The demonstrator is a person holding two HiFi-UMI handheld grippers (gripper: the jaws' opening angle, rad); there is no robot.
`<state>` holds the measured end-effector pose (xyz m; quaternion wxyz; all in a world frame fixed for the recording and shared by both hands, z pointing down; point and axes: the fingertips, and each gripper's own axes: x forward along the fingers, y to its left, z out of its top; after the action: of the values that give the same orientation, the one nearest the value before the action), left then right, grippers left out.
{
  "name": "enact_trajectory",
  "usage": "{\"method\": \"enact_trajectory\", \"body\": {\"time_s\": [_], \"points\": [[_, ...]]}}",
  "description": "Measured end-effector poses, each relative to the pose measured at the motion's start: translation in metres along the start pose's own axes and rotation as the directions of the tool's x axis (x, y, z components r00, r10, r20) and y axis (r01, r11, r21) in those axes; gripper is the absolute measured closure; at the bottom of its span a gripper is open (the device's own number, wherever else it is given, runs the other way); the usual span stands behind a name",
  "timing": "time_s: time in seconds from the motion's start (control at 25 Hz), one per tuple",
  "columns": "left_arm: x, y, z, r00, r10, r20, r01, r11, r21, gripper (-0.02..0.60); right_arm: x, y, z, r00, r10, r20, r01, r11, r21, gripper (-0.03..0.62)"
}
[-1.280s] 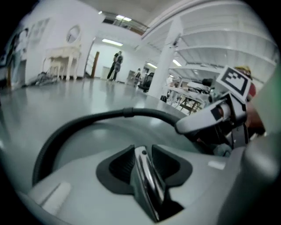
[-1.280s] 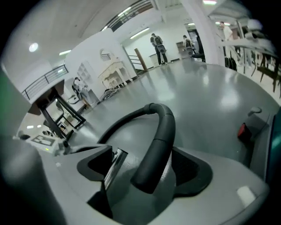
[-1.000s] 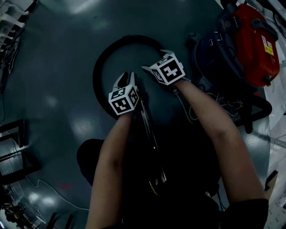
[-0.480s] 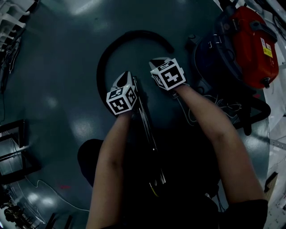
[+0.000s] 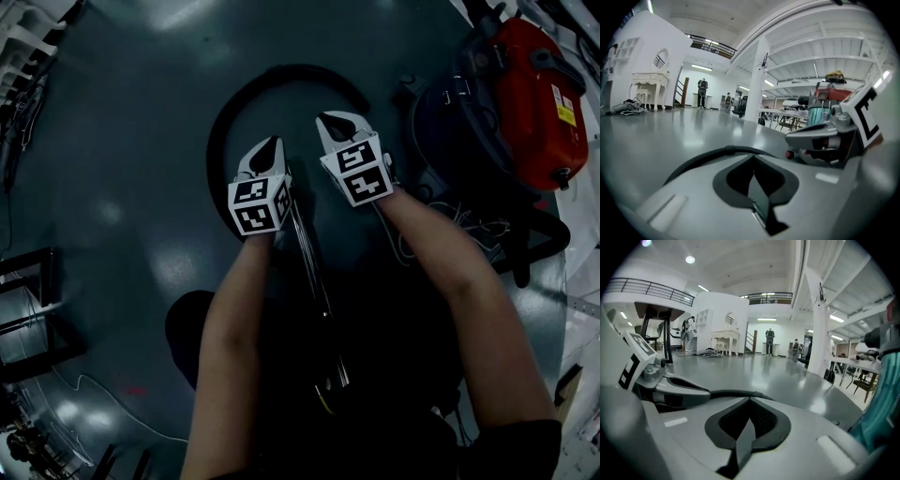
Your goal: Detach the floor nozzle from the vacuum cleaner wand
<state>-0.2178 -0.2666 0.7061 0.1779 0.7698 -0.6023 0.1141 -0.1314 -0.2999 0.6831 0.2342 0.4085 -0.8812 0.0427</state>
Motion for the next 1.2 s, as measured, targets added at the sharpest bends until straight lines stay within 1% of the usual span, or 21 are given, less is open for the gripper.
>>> {"method": "enact_trajectory", "body": {"time_s": [0.08,0.12,0.2,0.28,0.4,0.48,0.56,0.72,0.88,1.08,1.2], "points": [[-0.002,0.002,0.012,0.999,-0.007,0.047,0.007,1.0,0.002,0.572,-0.003,-0.003,0.01,0.998,-0.046,0.042,0.047,0.999,-0.013,0.597],[-0.004,0.003,0.019,0.997,-0.01,0.071,0.01,1.0,0.0,0.572,-0.004,-0.004,0.016,0.996,-0.056,0.065,0.057,0.998,-0.009,0.597],[-0.008,0.006,0.029,0.994,-0.012,0.11,0.012,1.0,-0.002,0.572,-0.008,-0.003,0.027,0.992,-0.058,0.108,0.057,0.998,0.01,0.597],[-0.012,0.009,0.037,0.99,0.0,0.141,-0.001,1.0,0.006,0.572,-0.011,-0.003,0.034,0.989,-0.056,0.137,0.052,0.998,0.03,0.597],[-0.017,0.013,0.047,0.982,0.029,0.189,-0.037,0.999,0.037,0.572,-0.013,-0.005,0.041,0.985,-0.072,0.157,0.064,0.997,0.053,0.597],[-0.02,0.011,0.055,0.976,0.027,0.216,-0.042,0.997,0.063,0.572,-0.016,-0.006,0.047,0.981,-0.079,0.177,0.067,0.995,0.071,0.597],[-0.021,0.009,0.062,0.972,0.021,0.234,-0.039,0.997,0.072,0.572,-0.017,-0.005,0.053,0.978,-0.074,0.194,0.059,0.995,0.082,0.598],[-0.021,0.006,0.066,0.97,0.017,0.244,-0.032,0.998,0.057,0.572,-0.018,-0.004,0.054,0.98,-0.067,0.185,0.053,0.995,0.08,0.599],[-0.02,0.004,0.063,0.973,0.01,0.232,-0.022,0.998,0.051,0.572,-0.019,-0.005,0.055,0.981,-0.067,0.183,0.053,0.995,0.082,0.599],[-0.018,0.005,0.06,0.975,0.03,0.22,-0.031,1.0,0.003,0.572,-0.019,-0.002,0.053,0.982,-0.051,0.183,0.038,0.997,0.071,0.599],[-0.017,-0.001,0.059,0.976,0.014,0.217,-0.015,1.0,0.001,0.572,-0.019,0.0,0.054,0.982,-0.043,0.183,0.032,0.997,0.067,0.599]]}}
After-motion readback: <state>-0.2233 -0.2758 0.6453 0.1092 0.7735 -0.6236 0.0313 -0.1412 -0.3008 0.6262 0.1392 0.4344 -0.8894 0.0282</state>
